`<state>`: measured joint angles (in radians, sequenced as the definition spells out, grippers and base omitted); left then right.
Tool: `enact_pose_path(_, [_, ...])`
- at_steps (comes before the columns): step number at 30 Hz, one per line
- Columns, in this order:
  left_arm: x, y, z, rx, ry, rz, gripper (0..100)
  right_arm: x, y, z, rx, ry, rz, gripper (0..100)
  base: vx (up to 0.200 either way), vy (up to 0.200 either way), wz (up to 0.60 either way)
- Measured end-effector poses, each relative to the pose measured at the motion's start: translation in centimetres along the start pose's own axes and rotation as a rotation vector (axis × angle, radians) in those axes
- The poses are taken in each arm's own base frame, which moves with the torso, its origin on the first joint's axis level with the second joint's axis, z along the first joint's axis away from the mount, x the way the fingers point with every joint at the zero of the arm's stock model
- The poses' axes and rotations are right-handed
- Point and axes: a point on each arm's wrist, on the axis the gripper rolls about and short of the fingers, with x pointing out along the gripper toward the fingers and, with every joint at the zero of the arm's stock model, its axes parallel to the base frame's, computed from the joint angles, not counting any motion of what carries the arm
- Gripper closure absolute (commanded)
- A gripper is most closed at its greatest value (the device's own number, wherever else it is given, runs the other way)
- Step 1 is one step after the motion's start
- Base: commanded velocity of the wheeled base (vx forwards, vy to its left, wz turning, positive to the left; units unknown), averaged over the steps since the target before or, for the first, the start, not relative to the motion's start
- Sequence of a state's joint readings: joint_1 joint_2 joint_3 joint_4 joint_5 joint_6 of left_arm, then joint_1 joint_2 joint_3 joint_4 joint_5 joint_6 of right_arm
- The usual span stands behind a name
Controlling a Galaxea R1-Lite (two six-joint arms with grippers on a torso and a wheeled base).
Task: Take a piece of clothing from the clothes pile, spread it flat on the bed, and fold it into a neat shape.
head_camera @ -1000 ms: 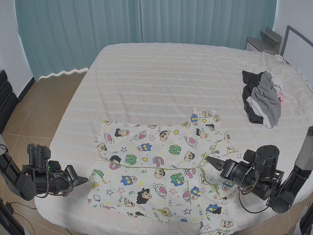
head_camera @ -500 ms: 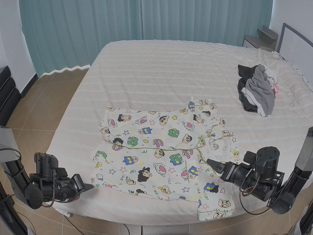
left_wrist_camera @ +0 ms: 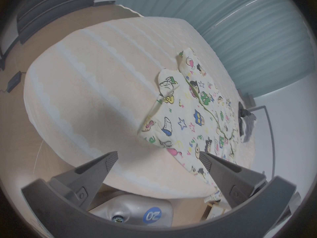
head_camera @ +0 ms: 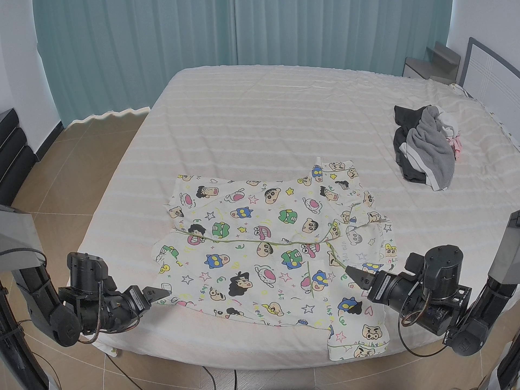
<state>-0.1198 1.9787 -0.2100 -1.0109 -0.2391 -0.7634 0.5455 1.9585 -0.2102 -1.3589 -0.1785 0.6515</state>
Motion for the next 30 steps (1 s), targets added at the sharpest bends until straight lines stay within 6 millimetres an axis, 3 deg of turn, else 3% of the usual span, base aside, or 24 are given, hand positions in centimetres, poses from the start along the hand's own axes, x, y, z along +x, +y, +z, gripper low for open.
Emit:
enact_pose_path(13, [6.0,-2.9,-0.1,-0.063,-0.170,0.120,0,0.1,-0.1,-0.2,-0.002,0.006,-0.003,0,0.000,0.000,0.00])
enact_pose_path(21, [7.9,-3.1,-0.3,-0.054,-0.209,0.162,0,0.1,-0.1,-0.2,-0.003,0.007,-0.002,0,0.000,0.000,0.00])
enact_pose_path(22, [8.0,-3.1,-0.2,-0.053,-0.213,0.165,100,0.1,-0.1,-0.2,-0.004,0.008,-0.002,0,0.000,0.000,0.00])
enact_pose_path(30, [8.6,-2.8,-0.6,-0.047,-0.222,0.202,100,-0.3,-0.5,-0.5,-0.032,0.023,-0.015,0,0.000,0.000,0.00])
